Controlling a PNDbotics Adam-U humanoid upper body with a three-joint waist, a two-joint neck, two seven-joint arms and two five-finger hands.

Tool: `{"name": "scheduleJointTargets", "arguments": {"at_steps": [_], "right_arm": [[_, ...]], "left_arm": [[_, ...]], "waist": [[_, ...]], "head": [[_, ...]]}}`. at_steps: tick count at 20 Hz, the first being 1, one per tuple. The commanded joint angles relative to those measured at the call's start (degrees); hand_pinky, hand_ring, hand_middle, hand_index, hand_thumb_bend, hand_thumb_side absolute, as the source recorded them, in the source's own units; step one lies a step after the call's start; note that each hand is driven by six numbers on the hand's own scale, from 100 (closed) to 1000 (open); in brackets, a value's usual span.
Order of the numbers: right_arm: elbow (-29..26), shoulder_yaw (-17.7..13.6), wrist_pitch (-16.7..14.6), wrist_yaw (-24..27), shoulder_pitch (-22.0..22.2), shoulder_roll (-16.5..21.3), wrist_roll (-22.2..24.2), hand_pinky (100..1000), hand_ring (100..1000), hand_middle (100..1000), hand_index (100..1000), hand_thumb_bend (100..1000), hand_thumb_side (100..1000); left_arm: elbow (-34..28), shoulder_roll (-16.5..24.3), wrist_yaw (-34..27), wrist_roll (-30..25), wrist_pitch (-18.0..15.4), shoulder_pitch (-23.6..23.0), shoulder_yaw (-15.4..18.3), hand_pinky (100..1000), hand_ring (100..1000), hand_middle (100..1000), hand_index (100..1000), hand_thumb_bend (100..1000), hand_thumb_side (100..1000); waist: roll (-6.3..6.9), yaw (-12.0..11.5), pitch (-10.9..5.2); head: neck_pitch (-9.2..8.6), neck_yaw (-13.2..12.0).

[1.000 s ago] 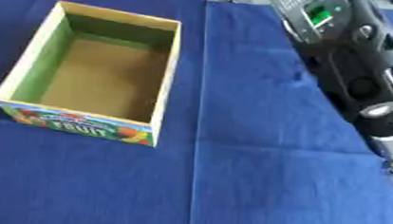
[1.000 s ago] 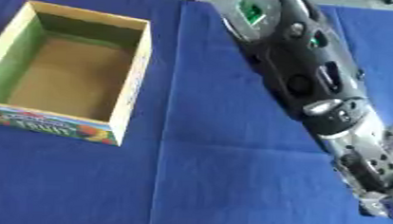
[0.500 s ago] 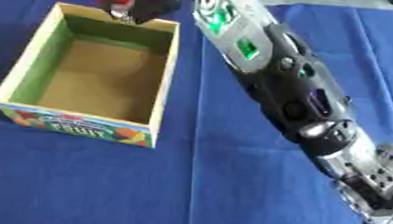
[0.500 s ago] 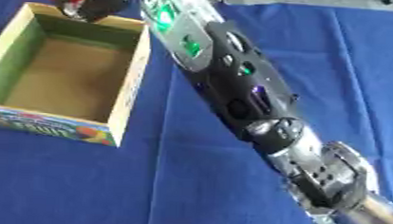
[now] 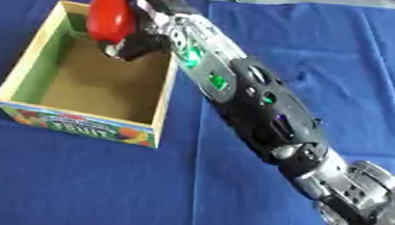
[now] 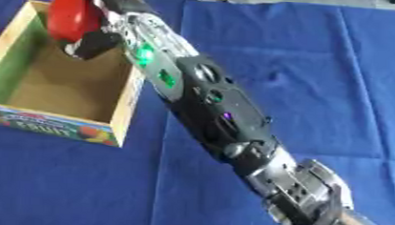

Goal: Pick up objects on the table and place them in the box.

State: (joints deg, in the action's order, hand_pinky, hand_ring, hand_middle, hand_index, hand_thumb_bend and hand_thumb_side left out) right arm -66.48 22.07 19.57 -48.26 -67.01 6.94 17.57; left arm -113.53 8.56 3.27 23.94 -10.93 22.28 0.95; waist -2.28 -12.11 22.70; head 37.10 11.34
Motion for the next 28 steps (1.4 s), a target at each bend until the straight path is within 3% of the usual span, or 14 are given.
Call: {"name": "scheduleJointTargets", "arguments": {"at_steps": [1,7,10,12,17,18,20,21,22,24,28], "right_arm": [[2.0,0.5,-1.7,-2.8,-1.0,-0.8,1.5,577,558,389,534,100,394],[5.9,1.0,-5.1,-6.2,-1.0,-2.1,4.8,606,596,417,555,100,367],[5.4,1.2,-6.7,-6.1,-1.2,-2.2,6.7,624,623,449,597,100,369],[4.4,1.5,-7.5,-5.8,-1.5,-2.0,8.1,670,688,535,684,100,394],[2.7,1.4,-7.9,-5.9,-1.6,-1.7,10.8,670,688,535,684,100,394],[2.6,1.8,-8.2,-5.8,-1.8,-1.8,11.2,786,822,775,859,100,522],[2.0,2.5,-9.3,-6.1,-2.1,-1.4,12.4,816,867,818,899,329,618],[1.6,2.3,-9.8,-6.5,-2.2,-1.3,13.2,824,883,843,926,522,671],[1.0,2.1,-10.1,-7.0,-2.4,-1.1,13.9,828,889,851,934,578,679],[-0.5,1.6,-9.9,-8.2,-2.7,-0.6,14.5,839,907,867,952,641,685],[-3.8,1.1,-9.2,-10.3,-2.8,0.5,14.1,834,903,867,947,643,707]], "left_arm": [[-1.1,0.7,0.1,0.4,-1.2,1.0,0.1,607,846,791,753,100,989],[-1.1,0.7,0.1,0.7,-2.2,1.4,-0.2,608,847,790,753,100,987],[-1.1,0.7,0.1,0.7,-2.3,1.5,-0.2,608,847,790,752,100,987],[-1.1,0.7,0.1,0.7,-2.2,1.4,-0.3,608,847,790,752,100,985],[-1.1,0.6,0.0,0.5,-2.2,1.4,-0.3,608,847,790,752,100,985],[-1.1,0.6,0.0,0.4,-2.2,1.5,-0.4,607,847,789,751,100,983],[-1.1,0.5,-0.1,0.3,-2.1,1.5,-0.5,607,847,789,751,100,982],[-1.1,0.5,-0.1,0.3,-2.1,1.5,-0.5,607,847,789,751,100,982],[-1.1,0.5,-0.2,0.3,-2.1,1.5,-0.5,607,847,789,751,100,982],[-1.1,0.5,-0.2,0.2,-2.1,1.5,-0.5,607,847,789,751,100,982],[-1.1,0.5,-0.2,0.2,-2.0,1.3,-0.5,606,846,789,751,100,981]], "waist": [[0.20,-0.3,-0.94],[0.00,-0.4,-0.62],[-0.08,-0.4,-0.60],[-0.10,-0.4,-0.60],[-0.12,-0.4,-0.60],[-0.12,-0.4,-0.61],[-0.08,-0.3,-0.65],[-0.06,-0.3,-0.67],[-0.03,-0.2,-0.69],[0.00,-0.1,-0.73],[0.04,0.3,-0.90]], "head": [[-0.74,0.4],[-0.85,0.5],[-0.85,0.5],[-0.87,0.5],[-0.90,0.5],[-0.84,0.6],[-0.77,0.7],[-0.77,0.7],[-0.76,0.7],[-0.63,0.6],[-0.39,0.3]]}}
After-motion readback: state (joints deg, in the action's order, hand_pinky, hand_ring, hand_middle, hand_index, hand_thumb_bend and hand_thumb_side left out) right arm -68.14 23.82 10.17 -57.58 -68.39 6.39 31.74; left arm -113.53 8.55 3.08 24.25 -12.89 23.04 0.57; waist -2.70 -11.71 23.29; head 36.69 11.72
